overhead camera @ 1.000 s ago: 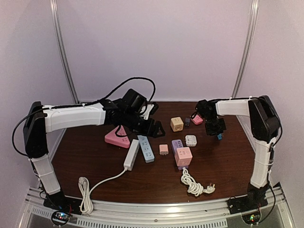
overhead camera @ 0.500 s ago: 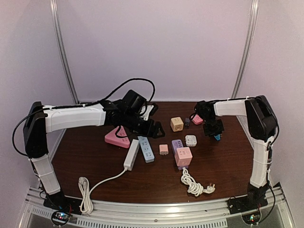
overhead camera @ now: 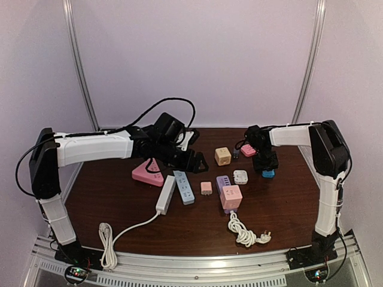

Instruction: Pull the plug off the socket

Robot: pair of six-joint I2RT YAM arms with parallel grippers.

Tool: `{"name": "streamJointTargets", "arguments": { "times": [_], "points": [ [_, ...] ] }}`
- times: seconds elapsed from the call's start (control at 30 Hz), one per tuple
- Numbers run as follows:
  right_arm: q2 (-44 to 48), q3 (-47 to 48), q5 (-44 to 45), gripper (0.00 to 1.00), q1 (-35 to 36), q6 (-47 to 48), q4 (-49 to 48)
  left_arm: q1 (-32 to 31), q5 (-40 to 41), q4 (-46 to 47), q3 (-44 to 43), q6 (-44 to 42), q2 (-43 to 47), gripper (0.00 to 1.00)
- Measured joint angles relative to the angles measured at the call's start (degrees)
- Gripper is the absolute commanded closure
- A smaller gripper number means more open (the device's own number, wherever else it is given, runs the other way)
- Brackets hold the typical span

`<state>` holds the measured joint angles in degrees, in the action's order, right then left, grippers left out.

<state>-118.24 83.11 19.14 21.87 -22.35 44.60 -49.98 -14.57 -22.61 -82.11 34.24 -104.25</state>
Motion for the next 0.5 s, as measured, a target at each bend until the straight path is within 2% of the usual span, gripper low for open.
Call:
{"name": "streamJointTargets", "arguments": {
  "times": [0.07,0.33,0.5],
  "points": [
    [0.66,-0.35,-1.62,0.35,0.02,-0.09,-0.83,0.00,0.02,0.09,0.00,0.00,0.00,0.20],
    [6.80,-5.60,-8.76,0.25,1.01,-0.68,-3.32,0.00,0.04,0.07,0.00,-0.02,0.00,0.20],
    [14.78,-8.81,-10.62,0.15,5.46,-1.97,-3.32,0.39,0.02,0.68,0.87,-0.02,0.11,0.20]
  ]
}}
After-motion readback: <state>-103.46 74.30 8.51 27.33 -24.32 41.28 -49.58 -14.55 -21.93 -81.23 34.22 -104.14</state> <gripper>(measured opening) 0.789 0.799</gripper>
